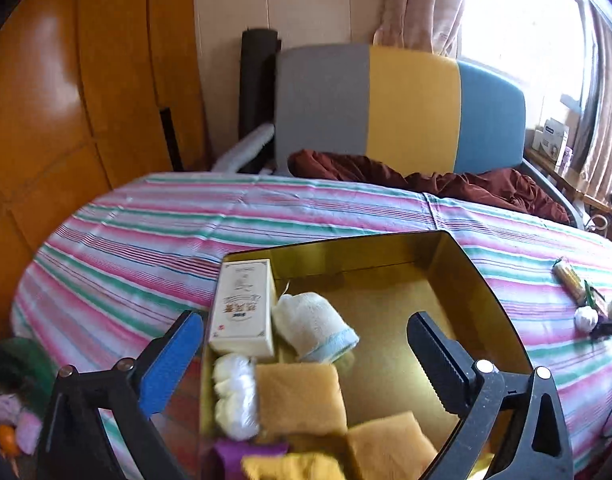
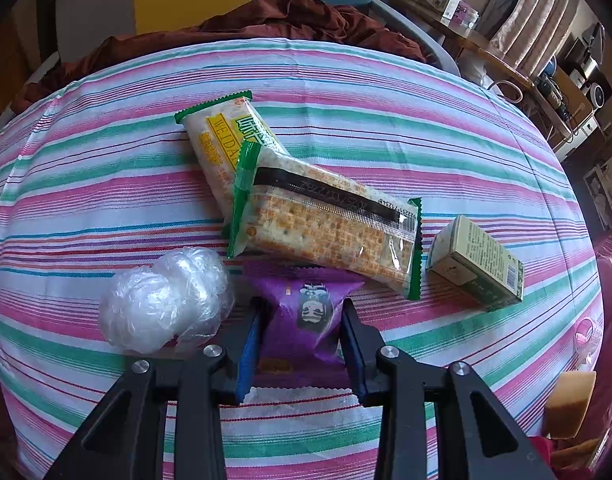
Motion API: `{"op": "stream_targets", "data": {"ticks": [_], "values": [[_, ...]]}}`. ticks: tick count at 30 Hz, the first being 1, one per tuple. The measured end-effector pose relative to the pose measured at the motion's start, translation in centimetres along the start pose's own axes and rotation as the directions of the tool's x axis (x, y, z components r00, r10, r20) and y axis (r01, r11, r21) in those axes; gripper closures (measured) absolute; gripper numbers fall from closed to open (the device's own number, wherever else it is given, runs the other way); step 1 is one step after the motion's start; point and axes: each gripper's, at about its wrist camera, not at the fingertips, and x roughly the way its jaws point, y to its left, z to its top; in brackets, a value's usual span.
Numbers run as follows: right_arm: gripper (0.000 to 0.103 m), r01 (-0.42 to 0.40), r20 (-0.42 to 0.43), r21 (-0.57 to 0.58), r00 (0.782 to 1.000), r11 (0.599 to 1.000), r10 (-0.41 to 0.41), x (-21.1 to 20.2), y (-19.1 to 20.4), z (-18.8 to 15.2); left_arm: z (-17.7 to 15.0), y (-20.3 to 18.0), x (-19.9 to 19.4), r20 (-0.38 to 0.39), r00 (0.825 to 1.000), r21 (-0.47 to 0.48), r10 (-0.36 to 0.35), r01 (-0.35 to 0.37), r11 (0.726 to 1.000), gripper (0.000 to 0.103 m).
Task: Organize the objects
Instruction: 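Open the left gripper to drop the beige sock into the gold tray, then carry the purple packet in the right gripper into the gold tray and release it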
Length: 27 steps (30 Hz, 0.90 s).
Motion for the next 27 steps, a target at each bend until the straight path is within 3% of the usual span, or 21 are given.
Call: {"op": "stream_targets", "data": {"ticks": [8,16,21,27], "values": [[0.067,0.035,0.013,-0.022,0.999,0.999,-0.034,-0.1,0.4,-0.1,-1.7,0.1,-3.5,0.043,0.999,-0.008,0.009,-0.009,1.0,0.0],[0.068,0.052,-0.009,-0.02,0.999,0.998,-0.052,-0.7,1.1,-1.1,-3.4,0.5,-4.4,0.039,0.999,-0.013,0.012,-0.011,1.0,0.0],[0.068,-0.041,-0.032,0.058,0.999,0.997,0.043,-2.1,0.9,-2.5,-4.1,0.7,-4.7,0.042,0.999,-0.012,0.004,-0.004,1.0,0.0],[0.068,-0.146,0.086,0.119,0.987,0.982,0.136,-6.0,0.6,-3.7,-4.6,1.1,-4.8,0.047,0.999,-0.008,-0.001,0.001,1.0,0.0]]}}
